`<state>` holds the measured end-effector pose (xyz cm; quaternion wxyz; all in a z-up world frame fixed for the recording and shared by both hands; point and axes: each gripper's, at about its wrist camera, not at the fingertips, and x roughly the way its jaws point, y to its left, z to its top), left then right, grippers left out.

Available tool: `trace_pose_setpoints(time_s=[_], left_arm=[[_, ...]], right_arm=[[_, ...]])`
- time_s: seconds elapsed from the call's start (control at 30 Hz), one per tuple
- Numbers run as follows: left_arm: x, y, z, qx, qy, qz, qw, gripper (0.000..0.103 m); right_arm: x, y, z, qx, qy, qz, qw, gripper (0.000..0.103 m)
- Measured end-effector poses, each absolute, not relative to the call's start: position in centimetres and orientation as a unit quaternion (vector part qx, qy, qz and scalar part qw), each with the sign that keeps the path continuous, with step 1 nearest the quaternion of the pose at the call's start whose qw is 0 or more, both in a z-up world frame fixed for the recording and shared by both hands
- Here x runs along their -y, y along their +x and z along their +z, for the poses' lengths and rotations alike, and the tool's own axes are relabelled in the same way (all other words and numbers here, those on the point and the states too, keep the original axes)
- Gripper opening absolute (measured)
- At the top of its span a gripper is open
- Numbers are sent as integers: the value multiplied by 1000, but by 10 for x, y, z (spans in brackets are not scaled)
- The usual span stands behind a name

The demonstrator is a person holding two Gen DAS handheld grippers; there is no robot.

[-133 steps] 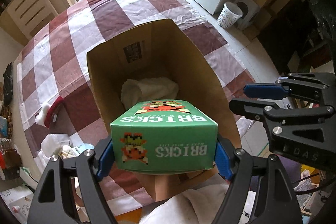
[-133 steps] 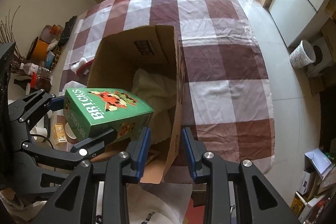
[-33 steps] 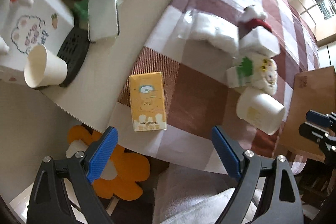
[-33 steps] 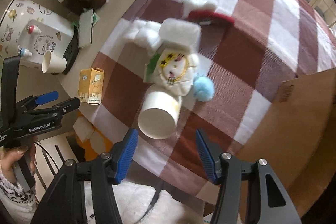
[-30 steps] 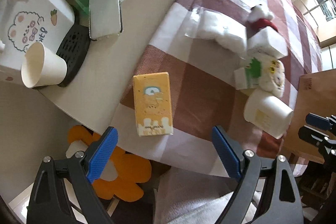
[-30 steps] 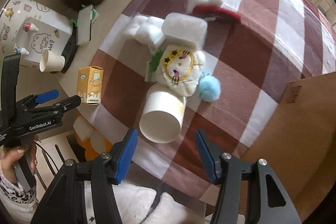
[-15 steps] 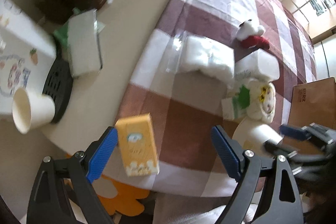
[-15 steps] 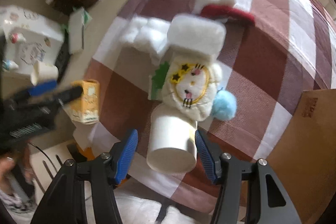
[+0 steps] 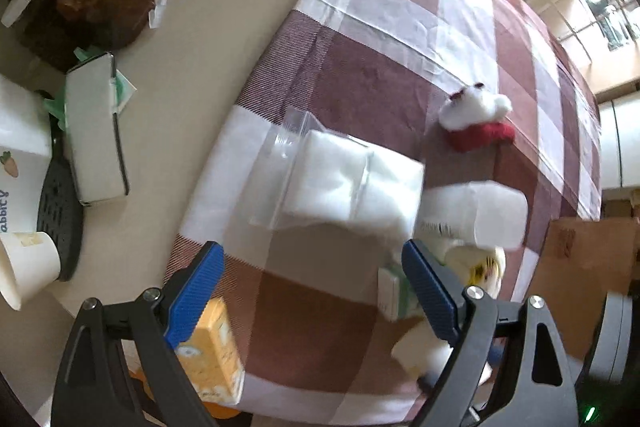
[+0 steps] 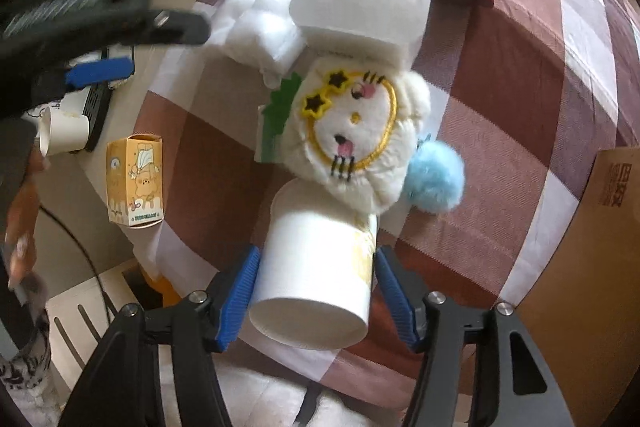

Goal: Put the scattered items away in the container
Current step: 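Grasp the white paper cup with the right tool while the left tool grasps the cotton-pad bag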

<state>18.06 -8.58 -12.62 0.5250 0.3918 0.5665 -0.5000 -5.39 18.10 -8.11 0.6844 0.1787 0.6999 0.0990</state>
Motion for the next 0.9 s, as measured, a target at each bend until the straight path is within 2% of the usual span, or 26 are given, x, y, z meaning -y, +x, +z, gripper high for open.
trace_pose_setpoints(time_s=[0.4,0.77,0.9], left_arm=[[109,186,-164,-655,284,-392,580,91],[127,173,-190,-633,295,-388,602,93],[125,163,-189,-609,314,-412,600,88]], right_arm=[[-182,-78,-101,-707,195,119,669,64],[-178,-91,-126,-723,173,107,660,64],[-177,-93,-128,-723,166,108,661,64]])
